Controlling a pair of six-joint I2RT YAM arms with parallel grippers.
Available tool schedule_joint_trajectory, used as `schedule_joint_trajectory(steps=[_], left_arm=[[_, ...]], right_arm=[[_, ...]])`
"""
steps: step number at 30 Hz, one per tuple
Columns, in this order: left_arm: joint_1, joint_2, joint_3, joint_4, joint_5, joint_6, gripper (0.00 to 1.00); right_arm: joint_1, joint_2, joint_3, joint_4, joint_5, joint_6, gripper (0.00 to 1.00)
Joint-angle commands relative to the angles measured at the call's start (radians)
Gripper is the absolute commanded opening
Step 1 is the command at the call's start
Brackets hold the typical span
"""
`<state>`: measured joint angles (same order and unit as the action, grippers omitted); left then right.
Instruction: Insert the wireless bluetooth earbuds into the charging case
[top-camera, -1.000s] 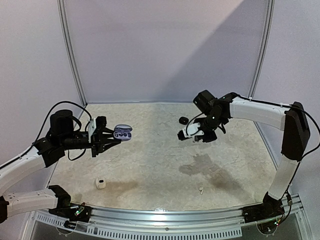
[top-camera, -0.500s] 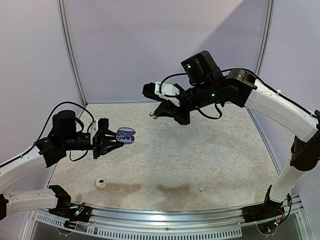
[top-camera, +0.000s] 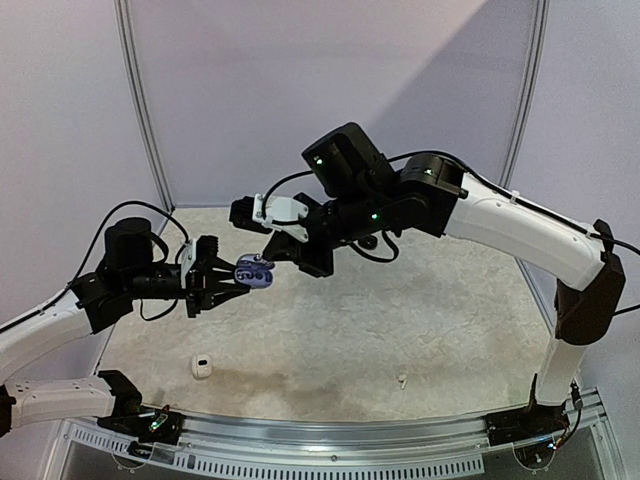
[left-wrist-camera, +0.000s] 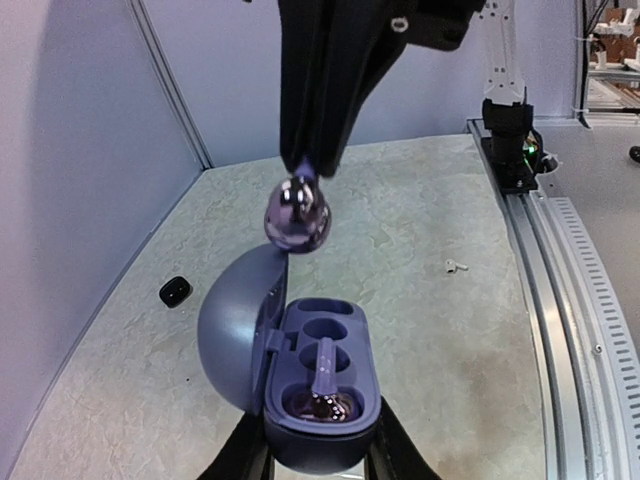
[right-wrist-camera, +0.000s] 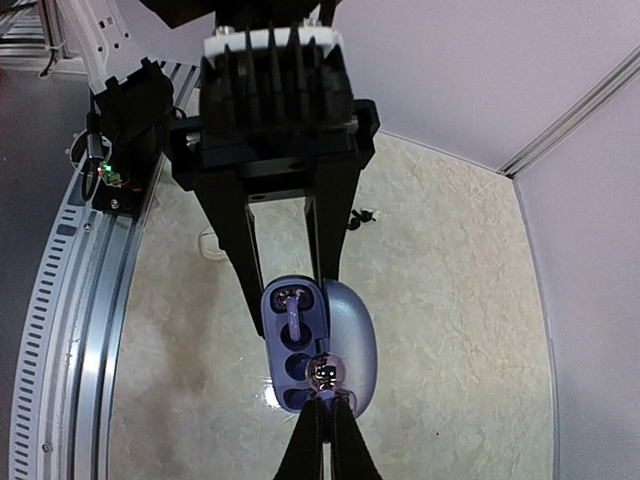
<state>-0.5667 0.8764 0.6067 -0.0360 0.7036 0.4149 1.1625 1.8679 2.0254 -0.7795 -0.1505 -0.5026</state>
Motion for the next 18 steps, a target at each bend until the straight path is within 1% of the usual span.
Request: schedule_joint_trajectory(steps=[1,5,18], left_arm=[[-0.019,-0.004,0.016,0.019,0.006,-0.001,0.00],[-0.022,-0.007,0.005,0.068,0.005,-0.007,0.00],[-0.026,-0.008,-0.004,0.097,-0.014,-0.022,0.00]], right_arm=[[0.011,0.029,0.038,-0.041,0.041,-0.011,0.00],[0.012,0.041,0.033,-0.041,0.065,-0.031,0.00],[0.013,0.080,0.033,-0.038,0.095,-0.060,0.00]])
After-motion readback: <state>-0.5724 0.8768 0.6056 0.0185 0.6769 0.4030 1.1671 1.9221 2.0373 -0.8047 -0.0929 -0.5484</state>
